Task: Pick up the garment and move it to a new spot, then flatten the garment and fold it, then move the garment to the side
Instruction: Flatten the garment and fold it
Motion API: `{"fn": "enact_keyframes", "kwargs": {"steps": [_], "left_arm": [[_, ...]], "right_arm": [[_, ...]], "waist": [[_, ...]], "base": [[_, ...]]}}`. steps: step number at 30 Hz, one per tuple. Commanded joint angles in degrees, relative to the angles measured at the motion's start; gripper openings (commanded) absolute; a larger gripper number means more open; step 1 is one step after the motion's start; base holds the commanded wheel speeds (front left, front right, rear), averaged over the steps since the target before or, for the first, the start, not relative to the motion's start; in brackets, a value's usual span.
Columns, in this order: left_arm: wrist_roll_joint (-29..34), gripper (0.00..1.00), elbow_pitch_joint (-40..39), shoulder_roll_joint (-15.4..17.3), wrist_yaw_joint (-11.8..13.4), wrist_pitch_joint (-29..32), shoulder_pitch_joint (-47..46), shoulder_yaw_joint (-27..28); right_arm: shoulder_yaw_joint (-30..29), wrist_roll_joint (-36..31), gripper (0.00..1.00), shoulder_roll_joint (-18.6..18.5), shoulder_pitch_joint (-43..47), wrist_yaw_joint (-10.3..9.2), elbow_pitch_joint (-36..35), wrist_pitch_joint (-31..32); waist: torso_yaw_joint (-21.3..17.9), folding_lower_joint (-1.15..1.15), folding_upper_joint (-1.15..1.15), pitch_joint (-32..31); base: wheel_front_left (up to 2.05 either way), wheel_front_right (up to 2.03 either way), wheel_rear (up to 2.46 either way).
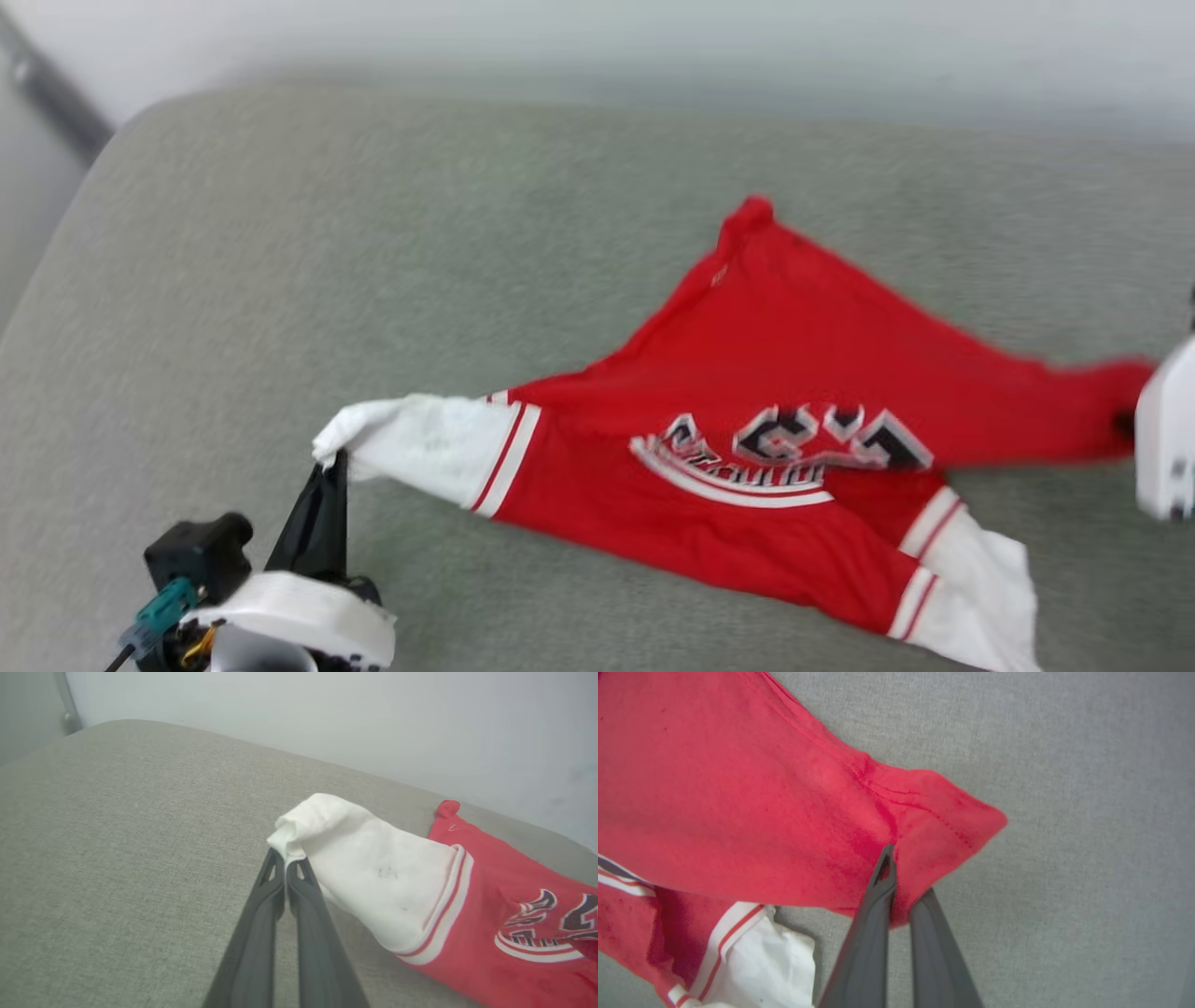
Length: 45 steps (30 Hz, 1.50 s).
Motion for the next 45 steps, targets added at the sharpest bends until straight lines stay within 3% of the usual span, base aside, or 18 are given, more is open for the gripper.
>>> {"fn": "enact_keyframes", "kwargs": {"steps": [1,8,14,15,16,20,26,29,35,45], "left_arm": [[-0.1,0.0,-0.1,0.7,0.6,0.2,1.7,0.5],[-1.2,0.0,-0.7,2.0,2.4,1.5,5.1,1.8],[-1.1,0.0,-1.5,2.9,2.9,3.0,5.8,1.5],[-1.1,0.0,-1.7,3.0,3.0,3.2,5.8,1.5],[-1.2,0.0,-1.9,3.1,2.9,3.4,5.7,1.4],[-0.4,0.0,-2.6,3.9,3.5,4.4,5.4,1.0],[0.4,0.0,-4.4,4.4,4.4,5.1,4.1,0.7],[0.9,0.0,-5.5,4.5,4.6,5.5,3.2,0.2],[2.3,0.0,-8.2,4.6,4.7,5.6,-0.4,-0.1],[3.5,0.0,-7.4,1.8,2.1,3.9,-7.7,-2.9]], "right_arm": [[-0.3,0.4,0.0,0.3,5.2,-0.06,-2.5,0.4],[-3.1,1.2,0.0,6.0,26.8,-0.06,-11.6,2.5],[-3.8,1.3,0.0,11.8,35.5,-0.04,-12.5,0.7],[-4.3,1.8,0.31,13.1,35.8,-0.04,-12.6,-1.1],[-4.0,1.8,1.0,13.5,36.5,-0.04,-12.7,-2.9],[-3.6,2.4,1.0,15.3,36.5,-0.04,-14.3,-13.9],[-3.6,3.5,1.0,15.3,31.5,-0.05,-16.0,-36.2],[-3.8,3.8,1.0,14.7,27.3,-0.04,-13.0,-41.6],[0.3,6.0,1.0,12.0,15.0,-0.04,-3.4,-40.2],[14.6,8.1,1.0,5.8,-4.5,-0.05,7.4,-19.6]], "waist": [[-5.8,0.0,0.0,-5.3],[-10.7,0.0,0.0,-8.4],[-12.5,0.0,0.0,-8.7],[-12.8,0.0,0.0,-8.6],[-12.9,0.0,0.0,-8.6],[-13.3,0.0,0.0,-8.0],[-12.9,0.0,0.0,-6.5],[-12.3,0.0,0.0,-5.2],[-9.6,0.0,0.0,0.3],[-3.6,0.0,0.0,7.9]], "base": [[0.0,0.0,0.0],[0.0,0.0,0.0],[0.0,0.0,0.0],[0.0,0.0,0.0],[0.0,0.0,0.0],[0.0,0.0,0.0],[0.0,0.0,0.0],[0.0,0.0,0.0],[0.0,0.0,0.0],[0.0,0.0,0.0]]}}
